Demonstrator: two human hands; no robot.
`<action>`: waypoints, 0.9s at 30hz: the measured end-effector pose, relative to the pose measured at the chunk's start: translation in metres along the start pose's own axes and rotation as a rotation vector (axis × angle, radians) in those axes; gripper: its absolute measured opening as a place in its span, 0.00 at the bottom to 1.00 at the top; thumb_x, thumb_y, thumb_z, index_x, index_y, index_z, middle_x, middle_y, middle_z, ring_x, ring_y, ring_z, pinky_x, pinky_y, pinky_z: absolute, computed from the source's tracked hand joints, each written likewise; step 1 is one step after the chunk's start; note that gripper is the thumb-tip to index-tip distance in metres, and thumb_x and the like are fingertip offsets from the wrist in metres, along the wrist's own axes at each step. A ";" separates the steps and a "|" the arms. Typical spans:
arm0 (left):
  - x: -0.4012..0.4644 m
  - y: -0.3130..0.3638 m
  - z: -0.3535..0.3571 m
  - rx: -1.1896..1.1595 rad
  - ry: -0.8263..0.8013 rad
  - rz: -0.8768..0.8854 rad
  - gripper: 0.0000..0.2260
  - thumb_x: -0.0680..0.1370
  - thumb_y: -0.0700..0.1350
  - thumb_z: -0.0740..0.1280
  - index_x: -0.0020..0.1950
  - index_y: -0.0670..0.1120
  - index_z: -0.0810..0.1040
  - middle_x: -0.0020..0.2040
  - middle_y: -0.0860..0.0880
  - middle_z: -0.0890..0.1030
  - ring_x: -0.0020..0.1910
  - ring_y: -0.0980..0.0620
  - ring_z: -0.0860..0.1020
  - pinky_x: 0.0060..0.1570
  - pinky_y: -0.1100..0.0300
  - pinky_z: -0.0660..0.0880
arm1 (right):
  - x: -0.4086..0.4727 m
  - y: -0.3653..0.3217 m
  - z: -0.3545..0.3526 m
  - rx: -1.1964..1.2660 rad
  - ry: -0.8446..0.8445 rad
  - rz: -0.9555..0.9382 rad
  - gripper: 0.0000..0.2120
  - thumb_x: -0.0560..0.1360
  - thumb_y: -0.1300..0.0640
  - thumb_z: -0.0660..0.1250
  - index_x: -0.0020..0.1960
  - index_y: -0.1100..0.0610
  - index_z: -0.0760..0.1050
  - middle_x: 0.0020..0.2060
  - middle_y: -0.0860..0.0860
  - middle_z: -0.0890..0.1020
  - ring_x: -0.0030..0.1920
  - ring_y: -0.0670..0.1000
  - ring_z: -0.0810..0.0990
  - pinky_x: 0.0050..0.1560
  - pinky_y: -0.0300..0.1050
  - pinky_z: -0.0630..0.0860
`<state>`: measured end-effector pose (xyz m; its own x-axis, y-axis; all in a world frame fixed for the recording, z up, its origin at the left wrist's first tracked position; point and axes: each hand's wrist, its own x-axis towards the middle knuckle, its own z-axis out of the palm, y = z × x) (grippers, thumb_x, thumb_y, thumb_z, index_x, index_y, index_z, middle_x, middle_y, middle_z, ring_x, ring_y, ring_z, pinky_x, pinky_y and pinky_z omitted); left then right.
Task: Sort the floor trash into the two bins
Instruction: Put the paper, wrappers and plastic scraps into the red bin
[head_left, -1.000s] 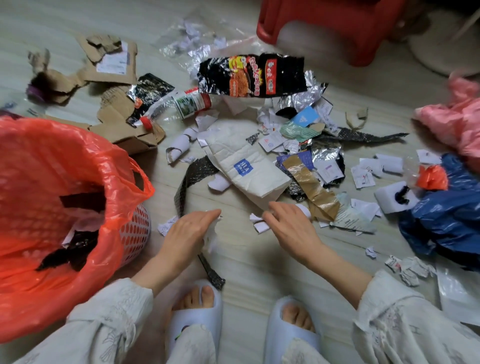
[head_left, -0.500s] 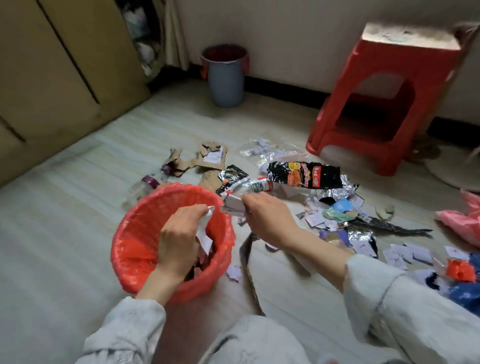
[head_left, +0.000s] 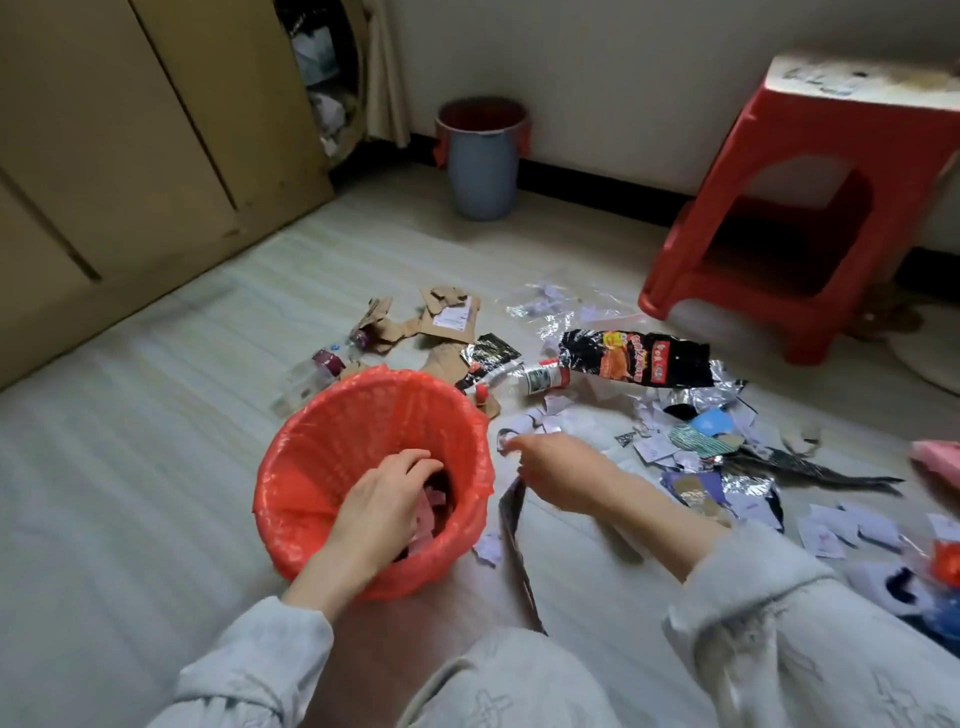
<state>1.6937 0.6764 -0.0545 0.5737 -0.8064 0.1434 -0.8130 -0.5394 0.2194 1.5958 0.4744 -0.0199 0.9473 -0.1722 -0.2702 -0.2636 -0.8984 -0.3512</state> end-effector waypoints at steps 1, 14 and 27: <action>0.007 0.015 0.003 -0.026 0.035 0.066 0.14 0.66 0.39 0.67 0.51 0.47 0.81 0.51 0.49 0.82 0.46 0.49 0.82 0.38 0.60 0.78 | -0.003 0.017 0.001 -0.035 -0.007 0.047 0.19 0.76 0.62 0.58 0.66 0.55 0.69 0.59 0.58 0.78 0.61 0.59 0.75 0.55 0.50 0.73; 0.035 0.085 0.187 0.089 -0.401 0.202 0.29 0.59 0.35 0.54 0.59 0.47 0.72 0.56 0.36 0.80 0.51 0.37 0.81 0.39 0.49 0.80 | -0.020 0.148 0.118 0.161 -0.148 0.282 0.19 0.78 0.56 0.58 0.68 0.54 0.67 0.64 0.54 0.76 0.64 0.54 0.73 0.61 0.47 0.70; 0.048 0.087 0.243 -0.085 -0.353 0.106 0.10 0.65 0.43 0.58 0.40 0.47 0.77 0.41 0.48 0.79 0.38 0.45 0.79 0.35 0.55 0.72 | -0.029 0.181 0.172 0.581 -0.050 0.369 0.18 0.76 0.50 0.65 0.64 0.54 0.73 0.56 0.50 0.81 0.56 0.47 0.78 0.57 0.40 0.71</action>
<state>1.6268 0.5316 -0.2631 0.4054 -0.8985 -0.1684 -0.8462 -0.4385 0.3026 1.4895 0.3859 -0.2296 0.7710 -0.3938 -0.5006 -0.6353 -0.4200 -0.6480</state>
